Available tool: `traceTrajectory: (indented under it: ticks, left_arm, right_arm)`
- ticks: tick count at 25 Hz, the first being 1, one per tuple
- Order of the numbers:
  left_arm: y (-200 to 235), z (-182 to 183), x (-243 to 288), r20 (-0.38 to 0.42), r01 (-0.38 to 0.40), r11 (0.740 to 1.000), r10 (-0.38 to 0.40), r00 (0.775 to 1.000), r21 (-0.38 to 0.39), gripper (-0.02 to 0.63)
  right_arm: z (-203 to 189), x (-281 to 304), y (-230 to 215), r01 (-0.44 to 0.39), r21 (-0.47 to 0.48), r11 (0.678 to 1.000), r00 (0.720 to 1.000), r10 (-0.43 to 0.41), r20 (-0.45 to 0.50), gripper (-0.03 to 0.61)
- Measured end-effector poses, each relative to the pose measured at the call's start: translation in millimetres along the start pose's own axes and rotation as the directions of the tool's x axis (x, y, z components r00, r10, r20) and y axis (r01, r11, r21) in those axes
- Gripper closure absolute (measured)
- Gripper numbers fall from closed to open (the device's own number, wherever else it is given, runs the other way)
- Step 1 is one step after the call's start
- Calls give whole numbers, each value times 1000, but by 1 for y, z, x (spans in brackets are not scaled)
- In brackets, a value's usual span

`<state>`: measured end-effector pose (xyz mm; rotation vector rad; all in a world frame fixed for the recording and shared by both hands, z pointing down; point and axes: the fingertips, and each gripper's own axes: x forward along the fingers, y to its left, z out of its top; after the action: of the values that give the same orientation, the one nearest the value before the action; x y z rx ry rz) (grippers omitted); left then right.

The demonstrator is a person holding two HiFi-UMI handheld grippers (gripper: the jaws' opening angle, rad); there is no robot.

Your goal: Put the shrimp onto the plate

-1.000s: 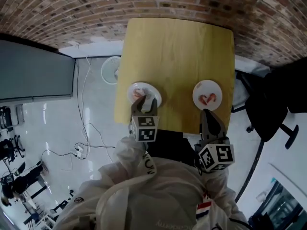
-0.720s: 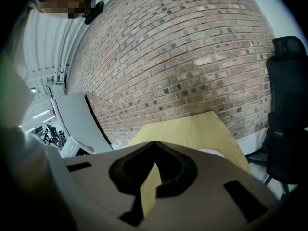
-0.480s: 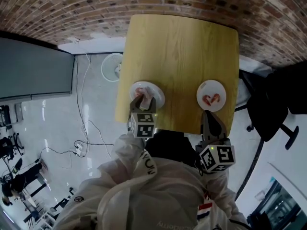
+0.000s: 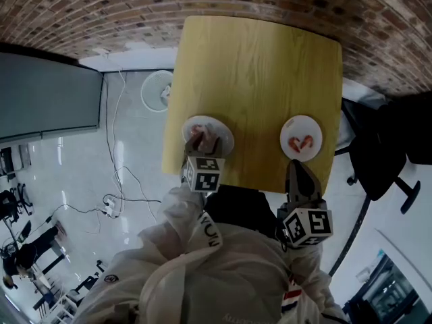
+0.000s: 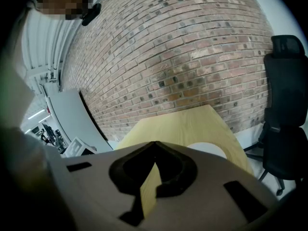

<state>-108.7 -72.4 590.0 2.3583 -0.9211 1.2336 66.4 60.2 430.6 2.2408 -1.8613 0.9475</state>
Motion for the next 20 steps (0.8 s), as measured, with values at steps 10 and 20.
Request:
traceTrajectory:
  ticks: [10, 20]
  left_arm:
    - [5, 0, 12, -19, -13, 1000, 13, 1000, -11, 425]
    - [6, 0, 17, -57, -12, 1000, 12, 998, 6, 426]
  right_arm:
    - [1, 5, -5, 4, 8, 1000, 1000, -4, -7, 555]
    - [3, 8, -7, 6, 18, 1000, 1000, -6, -9, 555]
